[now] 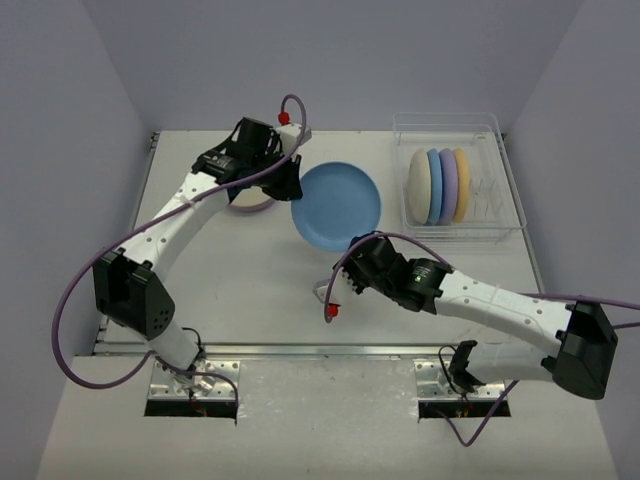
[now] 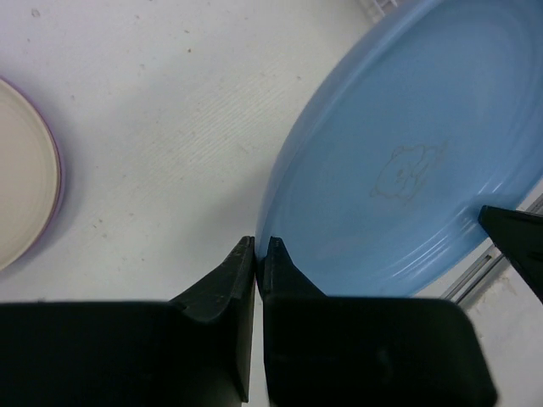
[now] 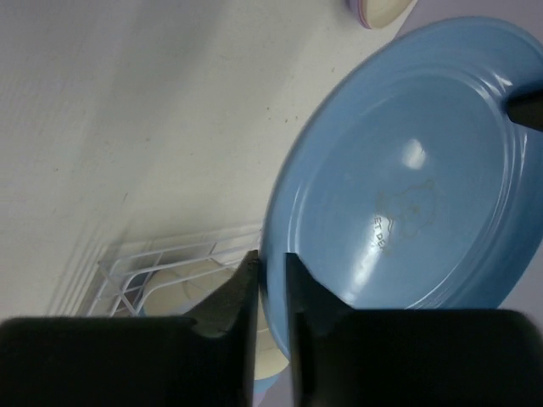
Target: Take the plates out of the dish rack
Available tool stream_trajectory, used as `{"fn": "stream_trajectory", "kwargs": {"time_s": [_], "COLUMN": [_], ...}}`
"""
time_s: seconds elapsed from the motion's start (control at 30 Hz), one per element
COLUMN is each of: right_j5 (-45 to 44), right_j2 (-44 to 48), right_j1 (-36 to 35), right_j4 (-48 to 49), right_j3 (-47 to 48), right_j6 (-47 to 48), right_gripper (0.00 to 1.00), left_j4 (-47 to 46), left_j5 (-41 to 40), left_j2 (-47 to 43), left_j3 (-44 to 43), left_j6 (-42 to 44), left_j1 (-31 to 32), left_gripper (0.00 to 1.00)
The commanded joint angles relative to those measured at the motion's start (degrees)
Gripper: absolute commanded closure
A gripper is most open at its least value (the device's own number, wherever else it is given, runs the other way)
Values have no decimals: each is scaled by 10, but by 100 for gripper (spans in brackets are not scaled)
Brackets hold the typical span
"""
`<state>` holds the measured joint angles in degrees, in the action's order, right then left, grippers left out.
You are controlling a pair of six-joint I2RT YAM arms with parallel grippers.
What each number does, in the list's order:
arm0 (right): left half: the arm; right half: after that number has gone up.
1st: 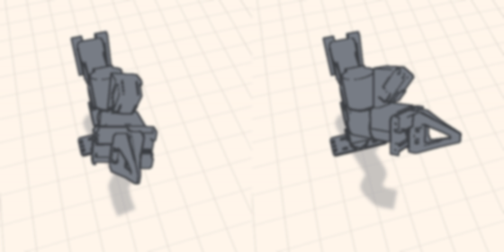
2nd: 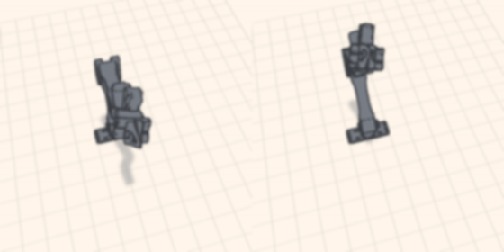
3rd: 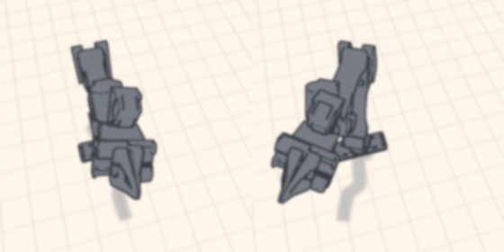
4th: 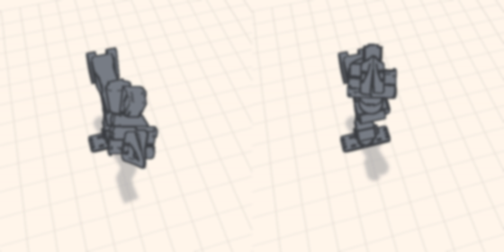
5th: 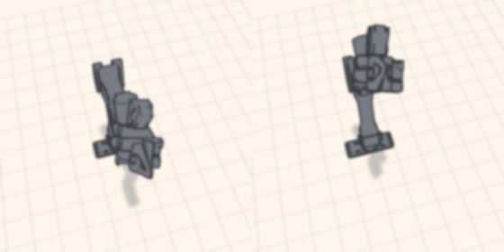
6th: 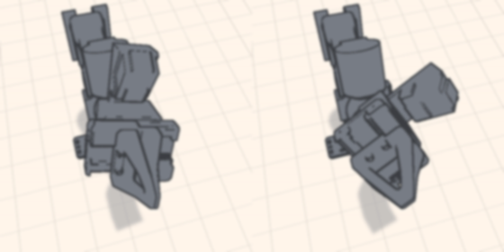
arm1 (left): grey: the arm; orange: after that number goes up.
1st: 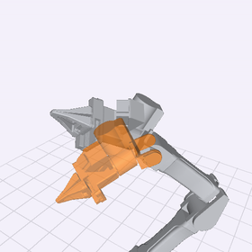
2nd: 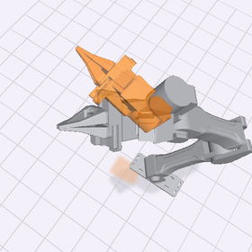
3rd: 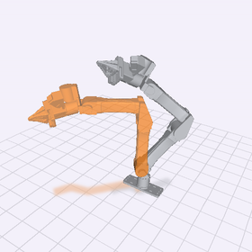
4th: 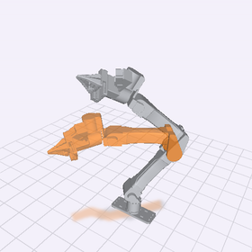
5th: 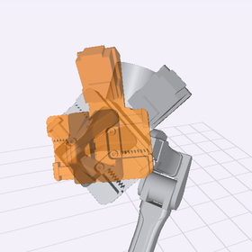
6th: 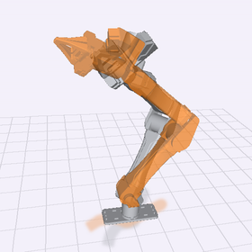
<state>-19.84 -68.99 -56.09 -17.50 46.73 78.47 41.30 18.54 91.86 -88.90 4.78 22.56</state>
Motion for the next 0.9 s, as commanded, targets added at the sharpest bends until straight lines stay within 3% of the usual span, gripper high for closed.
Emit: {"fn": "stream_trajectory", "kwargs": {"time_s": [0.0, 0.1, 0.3, 0.47, 0.63, 0.87], "right_j5": [-27, -7, 40, 110, 242, 437], "right_j2": [16, 10, -1, -20, -29, -61], "right_j1": [0, 17, 104, 227, 369, 567], "right_j4": [49, 7, -41, -110, -202, -278], "right_j3": [7, 41, 100, 199, 278, 356], "right_j6": [-19, -98, -216, -381, -538, -658], "right_gripper": [62, 39, 22, 17, 18, 20], "left_j4": [-10, 4, 31, 43, 62, 59], "left_j5": [-3, 51, 80, 23, 34, 25], "left_j2": [7, 29, 72, 143, 226, 286], "left_j3": [-26, -60, -144, -187, -230, -255], "left_j6": [14, 3, -2, -11, -58, -63], "left_j1": [-9, -61, -180, -234, -291, -317], "left_gripper": [100, 100, 100, 100, 100, 100]}}
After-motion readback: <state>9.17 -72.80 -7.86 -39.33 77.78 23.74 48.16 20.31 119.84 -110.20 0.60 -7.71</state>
